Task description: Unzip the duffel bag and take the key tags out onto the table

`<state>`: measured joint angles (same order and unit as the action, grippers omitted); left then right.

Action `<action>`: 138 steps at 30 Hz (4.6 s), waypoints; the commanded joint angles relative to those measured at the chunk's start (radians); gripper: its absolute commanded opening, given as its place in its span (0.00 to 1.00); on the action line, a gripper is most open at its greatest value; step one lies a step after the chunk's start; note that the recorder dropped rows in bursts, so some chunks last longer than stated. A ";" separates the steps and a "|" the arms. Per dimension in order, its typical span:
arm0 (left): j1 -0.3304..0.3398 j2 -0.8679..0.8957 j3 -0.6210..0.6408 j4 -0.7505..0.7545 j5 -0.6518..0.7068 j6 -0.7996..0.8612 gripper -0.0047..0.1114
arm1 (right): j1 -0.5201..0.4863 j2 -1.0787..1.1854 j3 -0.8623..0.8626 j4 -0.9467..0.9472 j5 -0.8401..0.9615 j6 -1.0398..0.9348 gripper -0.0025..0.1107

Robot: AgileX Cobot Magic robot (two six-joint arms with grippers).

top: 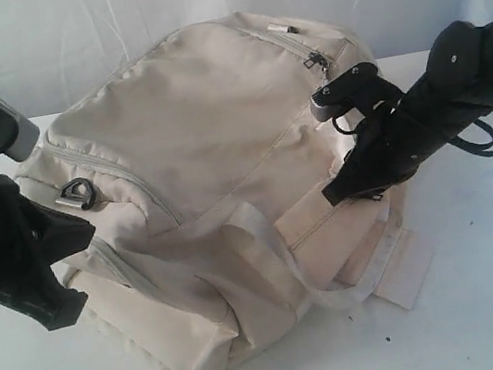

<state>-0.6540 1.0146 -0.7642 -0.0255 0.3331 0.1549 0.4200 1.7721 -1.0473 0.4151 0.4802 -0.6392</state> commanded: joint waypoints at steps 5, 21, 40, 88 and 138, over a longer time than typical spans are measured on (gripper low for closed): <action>-0.034 -0.063 -0.006 -0.011 0.012 0.007 0.04 | 0.003 -0.129 0.010 -0.142 0.416 0.163 0.02; -0.034 -0.118 -0.006 -0.011 0.027 0.010 0.04 | 0.003 -0.525 0.152 -0.550 0.741 0.482 0.02; -0.034 -0.118 -0.006 -0.011 0.033 0.010 0.04 | 0.003 -0.583 0.153 -0.446 0.495 0.373 0.02; -0.034 -0.118 -0.006 -0.011 0.023 0.029 0.04 | 0.150 -0.145 0.113 0.085 0.273 -0.928 0.33; -0.034 -0.118 -0.006 -0.011 0.029 0.029 0.04 | 0.251 -0.235 0.210 -0.094 0.657 -0.243 0.16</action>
<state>-0.6830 0.9042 -0.7642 -0.0255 0.3550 0.1819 0.6633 1.5469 -0.8464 0.2883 1.1077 -0.9103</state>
